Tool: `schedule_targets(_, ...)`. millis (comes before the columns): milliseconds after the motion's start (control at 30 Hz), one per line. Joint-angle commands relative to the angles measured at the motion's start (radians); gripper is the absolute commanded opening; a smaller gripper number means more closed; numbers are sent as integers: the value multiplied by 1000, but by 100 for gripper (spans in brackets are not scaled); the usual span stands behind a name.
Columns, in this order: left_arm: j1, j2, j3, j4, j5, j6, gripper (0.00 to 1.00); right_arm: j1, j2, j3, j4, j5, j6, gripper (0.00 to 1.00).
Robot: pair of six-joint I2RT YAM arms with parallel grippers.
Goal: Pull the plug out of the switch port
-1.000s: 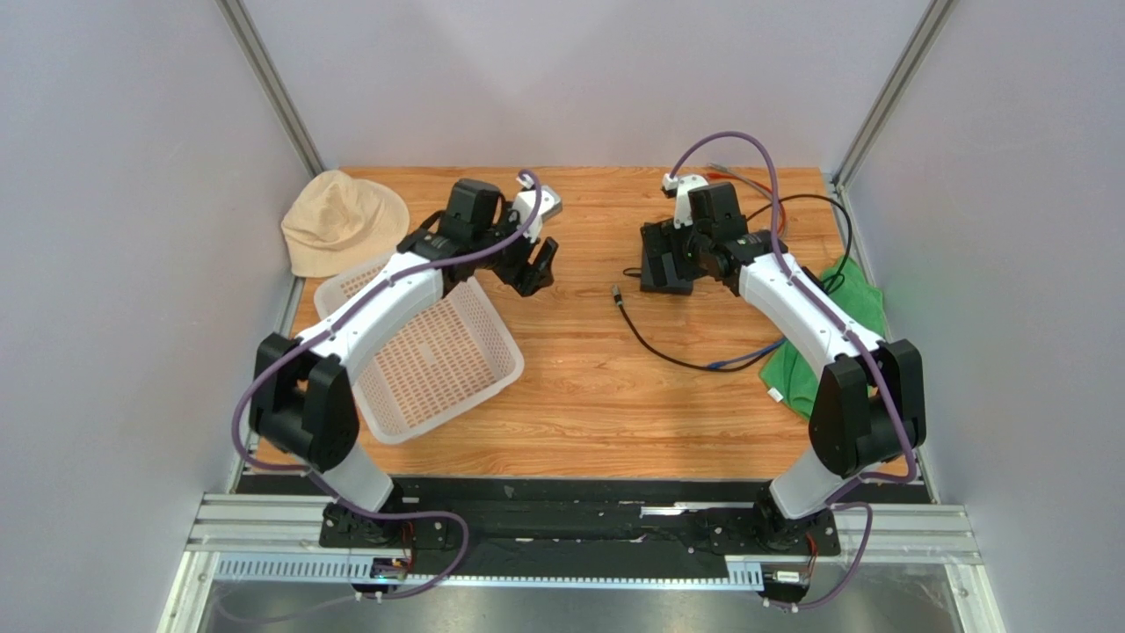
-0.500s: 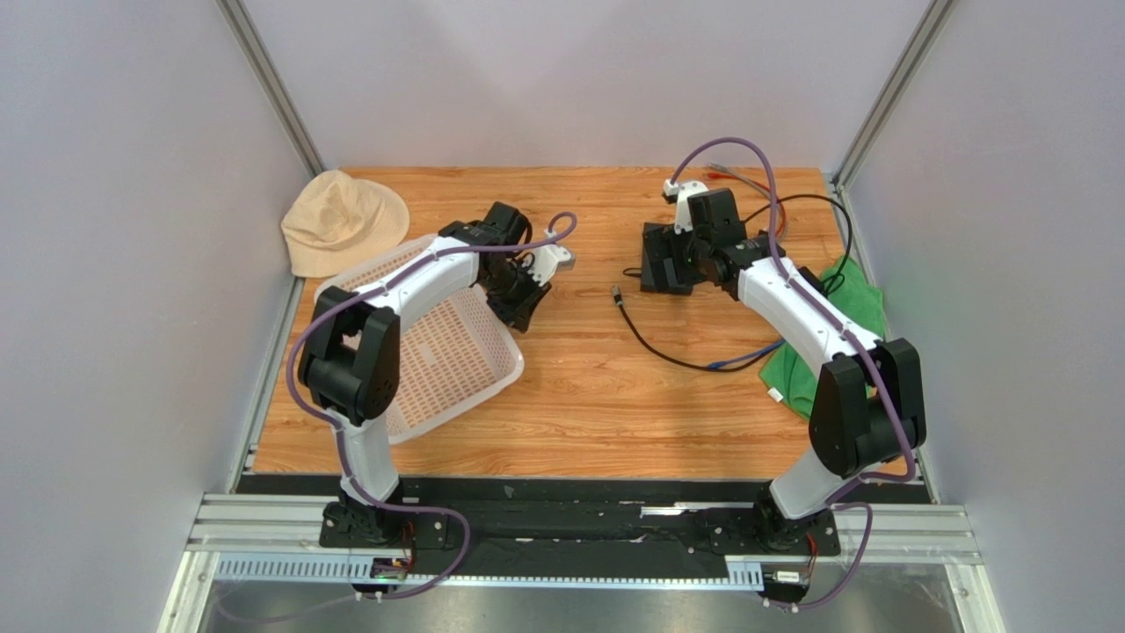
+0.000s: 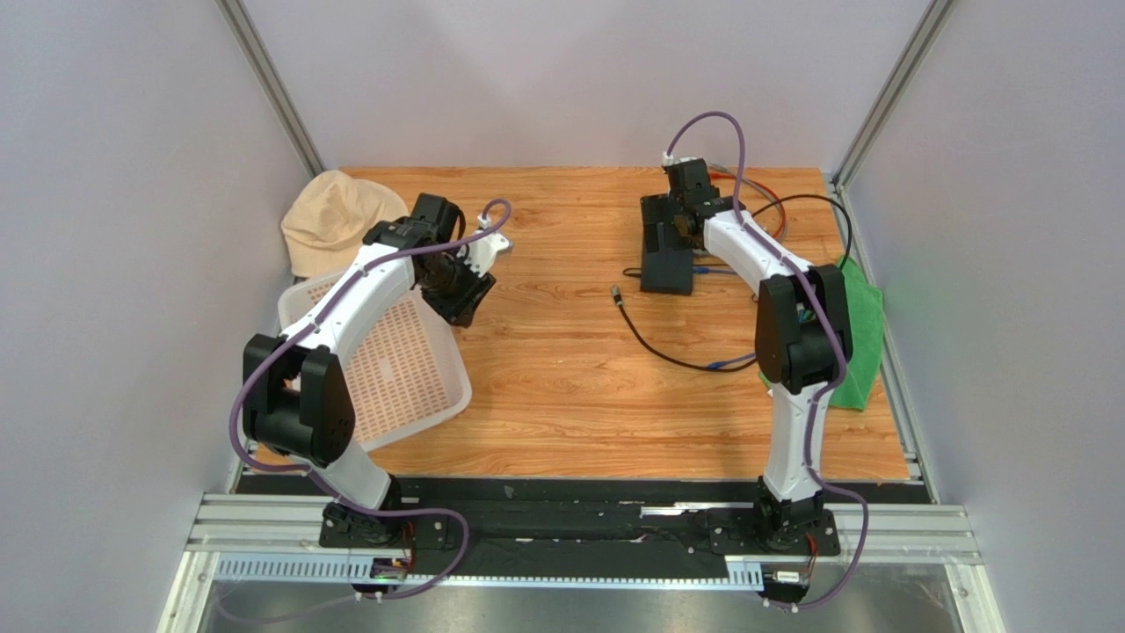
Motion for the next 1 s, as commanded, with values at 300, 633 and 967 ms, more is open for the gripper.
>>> schedule_targets(300,-9,-60,51,-48,65,-147,71,-18,144,165,-22,-25,133,100)
schedule_targets(633,-9,-51,54,-66,79,-151,71,-16,173,143,-20,-27,161,100)
schedule_targets(967,-10,-46,58,-66,84,-145,70,-18,150,53,-26,-227,176,100)
